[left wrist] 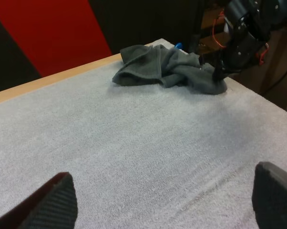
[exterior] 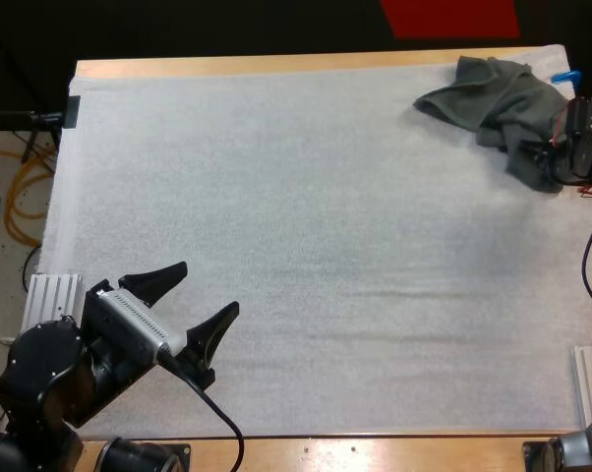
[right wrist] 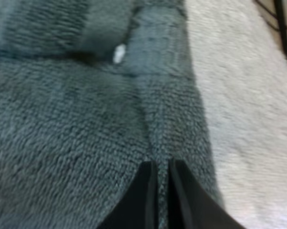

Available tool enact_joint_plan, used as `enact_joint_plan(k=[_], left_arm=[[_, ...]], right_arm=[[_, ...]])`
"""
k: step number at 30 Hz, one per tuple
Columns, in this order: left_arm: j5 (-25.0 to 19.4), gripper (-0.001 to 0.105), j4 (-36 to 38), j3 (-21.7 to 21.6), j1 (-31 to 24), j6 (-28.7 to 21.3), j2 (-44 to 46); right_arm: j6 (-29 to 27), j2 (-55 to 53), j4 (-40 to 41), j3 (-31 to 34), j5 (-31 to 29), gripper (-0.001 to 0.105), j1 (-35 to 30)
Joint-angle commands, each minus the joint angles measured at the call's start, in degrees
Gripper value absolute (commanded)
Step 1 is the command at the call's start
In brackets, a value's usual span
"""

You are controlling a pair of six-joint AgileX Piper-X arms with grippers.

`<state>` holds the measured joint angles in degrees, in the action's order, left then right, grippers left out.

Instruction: Pick towel from pile fold and stack

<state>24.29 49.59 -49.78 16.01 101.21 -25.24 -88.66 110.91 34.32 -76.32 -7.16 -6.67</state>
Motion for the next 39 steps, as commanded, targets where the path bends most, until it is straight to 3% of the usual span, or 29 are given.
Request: enact_joint_plan(k=[1,4,5,7,9,11,12,13,16,22,26,27,39], left_arm=[[-0.1,0.074,-0.7,-0.4,0.3,0.6,-0.1],[-0.1,0.074,-0.7,-0.4,0.3,0.6,-0.1],[-0.1,0.074,-0.7,-0.4,0.3,0.6,-0.1],[-0.1,0.074,-0.7,-0.4,0.3,0.6,-0.1],[-0.1,0.074,-0.7,-0.4,0.3,0.6,-0.1],[-0.1,0.074,-0.7,-0.4,0.3,0.6,-0.1],[-0.1,0.074,-0.7,-0.4,0.3,0.6,-0.1],[-0.1,0.074,-0.7,-0.4,0.3,0.6,-0.1],[-0.1,0.074,-0.7,-0.4,0.3,0.6,-0.1],[-0.1,0.074,-0.7,-0.4,0.3,0.6,-0.1],[-0.1,0.074,-0.7,-0.4,0.3,0.6,-0.1],[-0.1,0.074,-0.7,-0.4,0.3,0.6,-0.1],[-0.1,0.074,-3.3,-0.4,0.3,0.1,-0.1]], right_arm=[[-0.1,-0.6,1.2,-0.5,-2.4,0.000,-0.1],[-0.1,-0.6,1.9,-0.5,-4.0,0.001,-0.5],[-0.1,-0.6,1.8,-0.5,-1.7,0.008,-0.8],[0.2,-0.5,1.8,-0.5,0.9,0.025,-1.3],[0.2,-0.5,1.8,-0.5,1.0,0.057,-1.8],[-0.1,-0.3,1.6,-0.5,1.2,0.082,-2.1],[-0.2,-0.1,1.3,-0.5,2.9,0.089,-2.3],[-0.2,0.1,1.1,-0.5,3.9,0.090,-2.4],[0.8,1.7,1.1,-0.5,7.8,0.082,-2.5],[4.4,3.8,1.9,-0.4,13.6,0.054,-2.3],[3.4,1.9,1.1,-0.5,13.5,0.008,-2.2],[2.9,0.8,1.0,-0.5,13.5,0.001,-2.2],[-10.5,-24.6,0.6,-0.5,13.5,0.000,-0.4]])
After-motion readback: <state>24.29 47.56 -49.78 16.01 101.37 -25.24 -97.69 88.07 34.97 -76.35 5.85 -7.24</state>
